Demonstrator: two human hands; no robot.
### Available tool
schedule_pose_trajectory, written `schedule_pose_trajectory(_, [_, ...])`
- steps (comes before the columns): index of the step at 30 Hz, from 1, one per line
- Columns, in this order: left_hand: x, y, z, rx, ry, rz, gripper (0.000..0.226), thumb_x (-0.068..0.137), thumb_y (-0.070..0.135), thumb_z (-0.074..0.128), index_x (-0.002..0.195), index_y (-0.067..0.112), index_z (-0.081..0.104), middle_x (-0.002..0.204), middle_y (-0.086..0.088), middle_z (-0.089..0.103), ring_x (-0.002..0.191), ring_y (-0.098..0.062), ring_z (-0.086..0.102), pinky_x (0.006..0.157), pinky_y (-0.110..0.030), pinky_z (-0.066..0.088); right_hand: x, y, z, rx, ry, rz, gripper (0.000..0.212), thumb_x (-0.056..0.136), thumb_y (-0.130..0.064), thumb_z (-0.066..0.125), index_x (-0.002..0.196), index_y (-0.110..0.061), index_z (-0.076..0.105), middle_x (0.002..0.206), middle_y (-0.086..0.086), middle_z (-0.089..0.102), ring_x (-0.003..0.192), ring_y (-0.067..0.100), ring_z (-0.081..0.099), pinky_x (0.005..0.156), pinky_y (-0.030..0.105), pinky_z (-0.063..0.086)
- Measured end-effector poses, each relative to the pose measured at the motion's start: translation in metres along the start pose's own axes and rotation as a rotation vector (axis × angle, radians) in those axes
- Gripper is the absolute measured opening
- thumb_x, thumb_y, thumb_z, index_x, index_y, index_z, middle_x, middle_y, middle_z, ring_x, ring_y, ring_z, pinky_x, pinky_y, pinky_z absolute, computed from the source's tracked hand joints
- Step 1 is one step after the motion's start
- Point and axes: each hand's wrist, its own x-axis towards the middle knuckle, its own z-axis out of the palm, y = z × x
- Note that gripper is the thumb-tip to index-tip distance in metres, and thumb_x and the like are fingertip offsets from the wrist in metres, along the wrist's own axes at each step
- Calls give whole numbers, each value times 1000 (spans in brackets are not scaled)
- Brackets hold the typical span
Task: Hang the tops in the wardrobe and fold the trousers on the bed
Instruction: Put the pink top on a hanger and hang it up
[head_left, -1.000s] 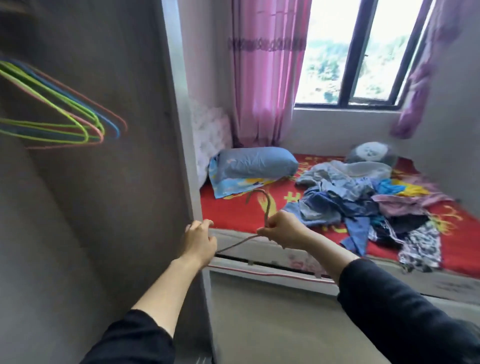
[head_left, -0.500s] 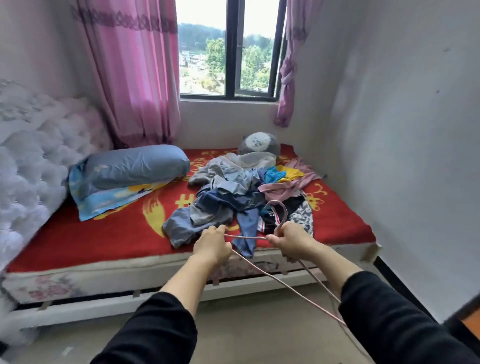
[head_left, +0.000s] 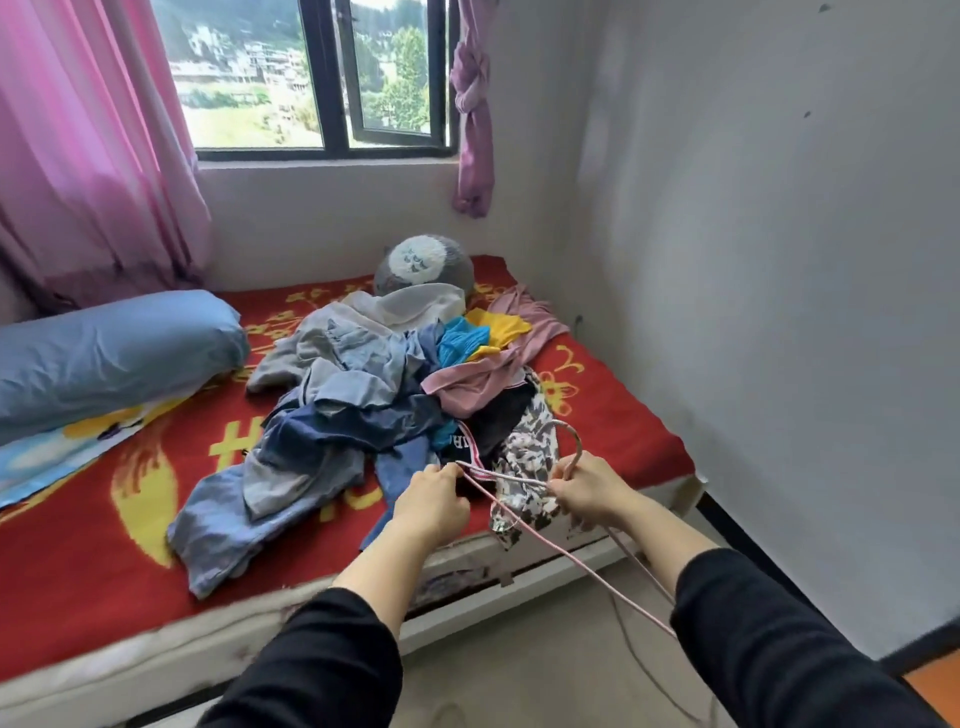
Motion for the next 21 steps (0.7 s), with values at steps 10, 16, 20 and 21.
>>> schedule_pose_trajectory(10, [232,-4,-3,6,-73,6,45,89,17,43,134,16,45,129,-11,49,124,-29,43,99,-38,39,207,-4,-28,92,73,157,11,75,-7,44,70,-2,53,63,10,47,59,18,39,53,32,36])
schedule_pose_trajectory(16, [332,-3,17,-32,-139,3,47,88,19,45,135,18,45,135,-8,44,126,-27,39,99,-38,42,303,11,-42,129,83,229,19,76,-6,48,83,7,60,63,6,53,60,20,46,55,30,41])
schedule_pose_trajectory(20, [396,-8,28,-50,-158,-62,43,88,20,46,131,17,47,134,-7,44,125,-26,38,97,-39,43,379,22,-54,76,28,224,24,80,-9,47,93,-3,66,85,8,66,80,26,59,70,32,48])
schedule_pose_trajectory(21, [414,-10,31,-54,-155,-84,41,87,19,46,129,16,48,134,-8,44,125,-27,38,98,-39,42,401,24,-57,51,2,208,25,80,-9,46,94,-7,67,86,9,67,81,27,61,73,35,50])
